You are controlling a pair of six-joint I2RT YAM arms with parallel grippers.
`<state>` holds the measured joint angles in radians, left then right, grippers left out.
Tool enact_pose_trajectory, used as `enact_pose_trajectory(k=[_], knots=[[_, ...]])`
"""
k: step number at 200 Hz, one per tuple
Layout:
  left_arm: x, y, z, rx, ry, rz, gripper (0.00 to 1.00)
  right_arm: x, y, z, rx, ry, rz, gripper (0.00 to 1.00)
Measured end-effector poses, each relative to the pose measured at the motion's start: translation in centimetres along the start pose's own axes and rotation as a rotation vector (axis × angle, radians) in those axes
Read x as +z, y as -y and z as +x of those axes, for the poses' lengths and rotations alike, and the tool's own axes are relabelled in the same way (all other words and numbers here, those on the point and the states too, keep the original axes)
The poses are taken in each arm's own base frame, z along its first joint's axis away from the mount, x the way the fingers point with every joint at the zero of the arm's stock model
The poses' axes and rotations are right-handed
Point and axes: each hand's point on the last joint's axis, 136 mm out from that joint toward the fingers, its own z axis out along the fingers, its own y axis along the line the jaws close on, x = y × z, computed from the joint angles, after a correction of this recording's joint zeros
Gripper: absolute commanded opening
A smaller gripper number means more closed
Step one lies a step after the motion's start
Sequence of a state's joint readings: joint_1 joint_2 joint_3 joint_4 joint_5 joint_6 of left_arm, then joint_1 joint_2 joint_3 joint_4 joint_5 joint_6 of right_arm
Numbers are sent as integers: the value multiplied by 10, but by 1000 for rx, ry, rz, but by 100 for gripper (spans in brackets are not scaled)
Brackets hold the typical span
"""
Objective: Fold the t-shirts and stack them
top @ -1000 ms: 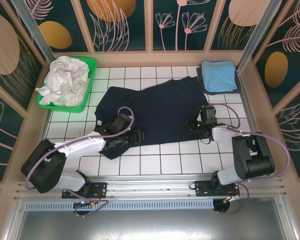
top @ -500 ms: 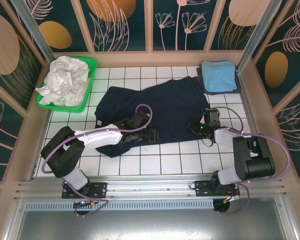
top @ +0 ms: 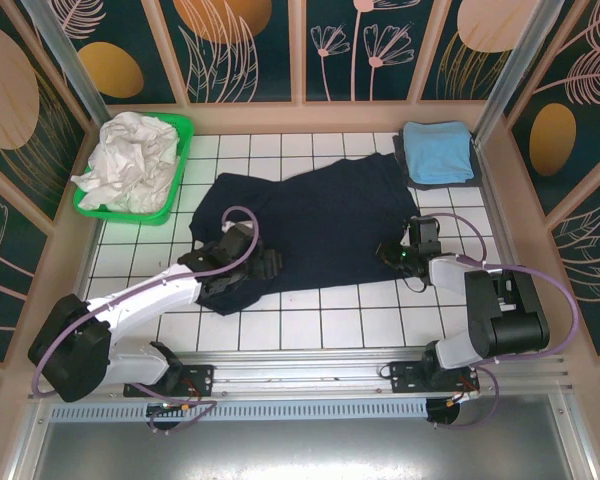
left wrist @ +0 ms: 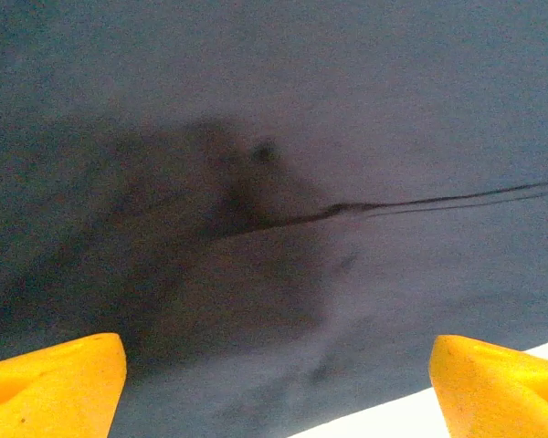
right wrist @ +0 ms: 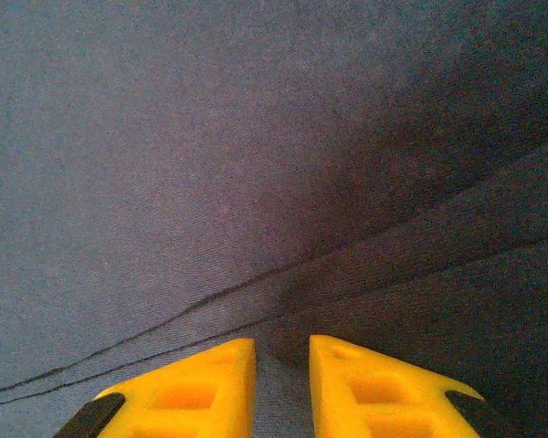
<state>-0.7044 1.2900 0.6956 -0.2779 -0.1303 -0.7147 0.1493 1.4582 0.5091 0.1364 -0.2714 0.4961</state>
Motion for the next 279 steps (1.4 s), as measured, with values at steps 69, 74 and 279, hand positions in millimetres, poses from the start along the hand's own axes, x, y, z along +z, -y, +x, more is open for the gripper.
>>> enact_pose_trajectory(k=[69,74,279], knots=[[13,-36,37,-42,-85,-91,61,2,-2,0,0,-6,-11,23],[13,-36,37,-37,-86,-90,56,2,-2,0,1,-7,-11,23],[1,-65,-95,198,203,-392,0,3,-3,0,2,-12,-25,23]])
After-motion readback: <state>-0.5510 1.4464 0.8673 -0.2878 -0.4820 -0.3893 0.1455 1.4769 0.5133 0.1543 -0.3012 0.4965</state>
